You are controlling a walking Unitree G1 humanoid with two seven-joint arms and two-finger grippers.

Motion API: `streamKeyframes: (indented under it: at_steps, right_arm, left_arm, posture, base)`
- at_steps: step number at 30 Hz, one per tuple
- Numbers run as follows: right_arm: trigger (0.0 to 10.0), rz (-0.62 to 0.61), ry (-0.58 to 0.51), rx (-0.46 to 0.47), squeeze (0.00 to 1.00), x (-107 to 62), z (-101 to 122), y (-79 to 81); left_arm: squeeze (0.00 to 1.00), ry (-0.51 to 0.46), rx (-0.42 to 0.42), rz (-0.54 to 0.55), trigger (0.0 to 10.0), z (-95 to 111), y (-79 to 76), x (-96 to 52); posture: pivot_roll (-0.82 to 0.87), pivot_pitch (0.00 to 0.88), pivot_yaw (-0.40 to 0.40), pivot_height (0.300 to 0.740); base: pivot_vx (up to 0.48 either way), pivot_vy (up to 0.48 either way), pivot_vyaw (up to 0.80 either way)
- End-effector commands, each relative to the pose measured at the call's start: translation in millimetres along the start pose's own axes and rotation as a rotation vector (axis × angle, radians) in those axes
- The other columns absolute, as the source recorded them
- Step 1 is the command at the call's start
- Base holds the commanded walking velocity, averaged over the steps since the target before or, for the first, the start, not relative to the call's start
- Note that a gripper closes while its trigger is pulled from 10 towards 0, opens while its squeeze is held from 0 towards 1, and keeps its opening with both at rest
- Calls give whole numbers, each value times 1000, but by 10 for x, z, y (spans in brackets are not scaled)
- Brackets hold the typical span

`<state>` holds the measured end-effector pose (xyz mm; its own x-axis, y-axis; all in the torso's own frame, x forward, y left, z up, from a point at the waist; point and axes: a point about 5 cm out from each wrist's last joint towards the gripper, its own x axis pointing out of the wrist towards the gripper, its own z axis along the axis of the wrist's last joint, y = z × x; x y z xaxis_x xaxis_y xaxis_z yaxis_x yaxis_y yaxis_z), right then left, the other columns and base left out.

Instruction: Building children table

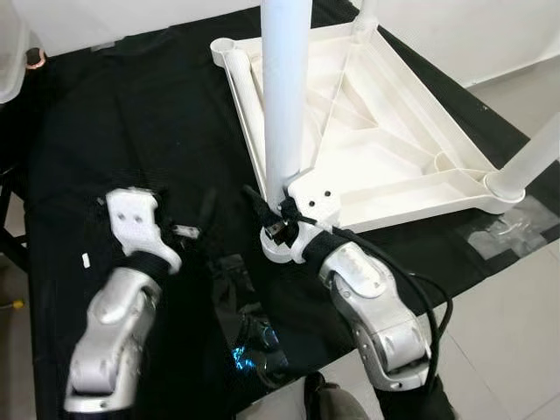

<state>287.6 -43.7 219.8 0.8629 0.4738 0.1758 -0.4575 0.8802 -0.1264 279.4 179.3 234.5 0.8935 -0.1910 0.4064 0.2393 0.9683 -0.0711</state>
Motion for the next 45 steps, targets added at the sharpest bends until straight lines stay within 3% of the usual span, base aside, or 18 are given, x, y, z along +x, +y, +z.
streamKeyframes:
  at_steps: [1,3,4,5,9,12,18,25,27,31,40,45]
  right_arm:
    - [10000,-125,289,78,0,-70,-573,-47]
    - [10000,-137,290,78,0,-46,-590,-26]
    - [10000,-139,285,68,0,15,-611,15]
    - [10000,-134,281,66,0,36,-612,30]
    - [10000,-124,277,67,0,68,-612,59]
    - [10000,-110,266,66,0,119,-601,104]
    - [10000,-103,254,50,0,173,-590,120]
    - [10000,-107,237,42,0,235,-588,79]
    - [10000,-110,230,40,0,259,-581,56]
    - [10000,-104,214,39,0,288,-560,54]
    - [10000,-80,183,47,0,312,-511,132]
    - [10000,-79,171,56,0,323,-495,142]
  left_arm:
    - [0,-59,-33,-67,10000,222,38,47]
    - [0,-83,-47,-107,10000,330,53,91]
    - [0,-125,-59,-220,10000,562,46,175]
    - [0,-139,-71,-265,10000,646,30,201]
    - [0,-152,-93,-360,10000,771,-20,235]
    - [0,-165,-120,-569,10000,976,-175,278]
    - [0,-157,-175,-791,10000,1133,-358,330]
    - [0,-51,-133,-896,10000,1103,-488,392]
    - [0,25,-104,-956,10000,1048,-575,402]
    - [0,91,-32,-946,10000,984,-614,495]
    - [0,135,-25,-902,10000,890,-704,661]
    - [0,204,-50,-877,10000,777,-582,666]
  posture:
    - [71,234,-8,740]
    - [70,233,-7,740]
    - [73,219,-3,740]
    - [73,219,-3,740]
    - [76,214,-3,740]
    - [83,198,-4,740]
    - [89,181,-8,740]
    - [90,172,-6,740]
    - [90,168,-6,740]
    - [93,162,-5,740]
    - [91,163,3,740]
    - [88,166,6,740]
  base:
    - [0,0,0]
    - [0,0,0]
    - [0,0,0]
    - [0,0,0]
    - [0,0,0]
    - [0,0,0]
    - [0,0,0]
    - [0,0,0]
    - [0,0,0]
    - [0,0,0]
    - [0,0,0]
    - [0,0,0]
